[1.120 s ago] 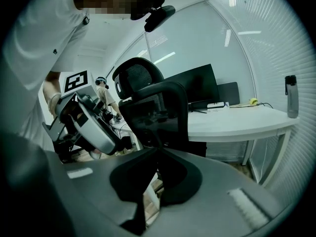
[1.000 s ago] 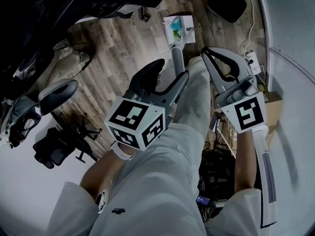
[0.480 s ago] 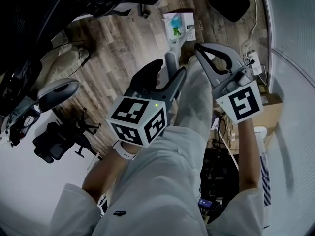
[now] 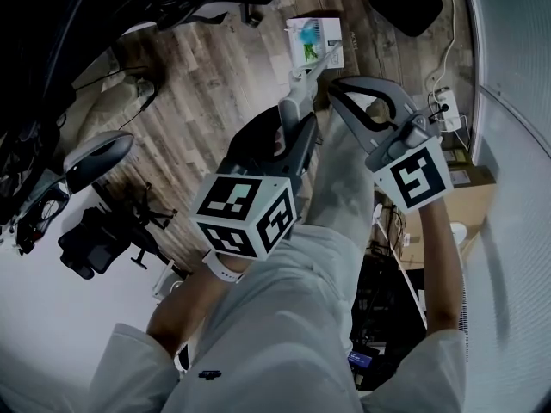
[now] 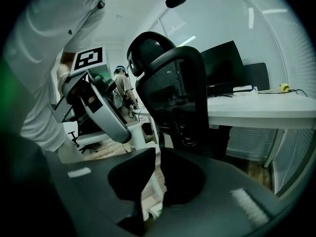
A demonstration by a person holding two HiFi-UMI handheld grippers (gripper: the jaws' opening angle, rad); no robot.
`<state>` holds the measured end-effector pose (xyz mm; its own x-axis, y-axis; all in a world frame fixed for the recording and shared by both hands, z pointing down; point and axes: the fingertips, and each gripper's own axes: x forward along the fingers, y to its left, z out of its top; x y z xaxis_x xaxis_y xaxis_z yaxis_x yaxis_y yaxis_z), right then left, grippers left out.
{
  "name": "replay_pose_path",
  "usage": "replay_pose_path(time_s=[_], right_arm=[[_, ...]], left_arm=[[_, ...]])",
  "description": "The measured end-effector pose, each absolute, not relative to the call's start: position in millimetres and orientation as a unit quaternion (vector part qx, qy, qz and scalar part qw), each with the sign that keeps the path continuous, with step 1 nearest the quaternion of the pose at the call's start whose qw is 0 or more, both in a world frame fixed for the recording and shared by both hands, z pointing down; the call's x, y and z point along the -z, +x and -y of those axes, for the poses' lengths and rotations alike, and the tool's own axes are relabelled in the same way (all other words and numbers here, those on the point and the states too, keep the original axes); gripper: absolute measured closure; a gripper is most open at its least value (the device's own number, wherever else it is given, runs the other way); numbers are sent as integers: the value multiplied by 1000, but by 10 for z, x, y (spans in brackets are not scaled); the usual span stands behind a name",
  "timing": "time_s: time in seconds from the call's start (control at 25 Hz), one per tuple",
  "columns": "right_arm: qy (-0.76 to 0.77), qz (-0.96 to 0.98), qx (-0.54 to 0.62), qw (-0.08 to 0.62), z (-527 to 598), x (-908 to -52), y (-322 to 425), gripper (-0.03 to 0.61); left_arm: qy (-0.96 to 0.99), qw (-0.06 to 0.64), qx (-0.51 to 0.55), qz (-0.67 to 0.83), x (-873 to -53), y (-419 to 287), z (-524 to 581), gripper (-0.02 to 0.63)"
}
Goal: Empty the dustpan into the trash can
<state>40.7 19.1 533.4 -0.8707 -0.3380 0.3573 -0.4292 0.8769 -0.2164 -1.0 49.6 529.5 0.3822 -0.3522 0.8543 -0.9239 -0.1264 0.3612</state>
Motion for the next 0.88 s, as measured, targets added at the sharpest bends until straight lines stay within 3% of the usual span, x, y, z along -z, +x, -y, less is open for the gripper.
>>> replay_pose_path(time_s=[0.88], right_arm=[[65, 970, -80, 218, -486, -5887, 37, 479]], left_arm=[[643, 507, -301, 488, -5346, -26, -590, 485]])
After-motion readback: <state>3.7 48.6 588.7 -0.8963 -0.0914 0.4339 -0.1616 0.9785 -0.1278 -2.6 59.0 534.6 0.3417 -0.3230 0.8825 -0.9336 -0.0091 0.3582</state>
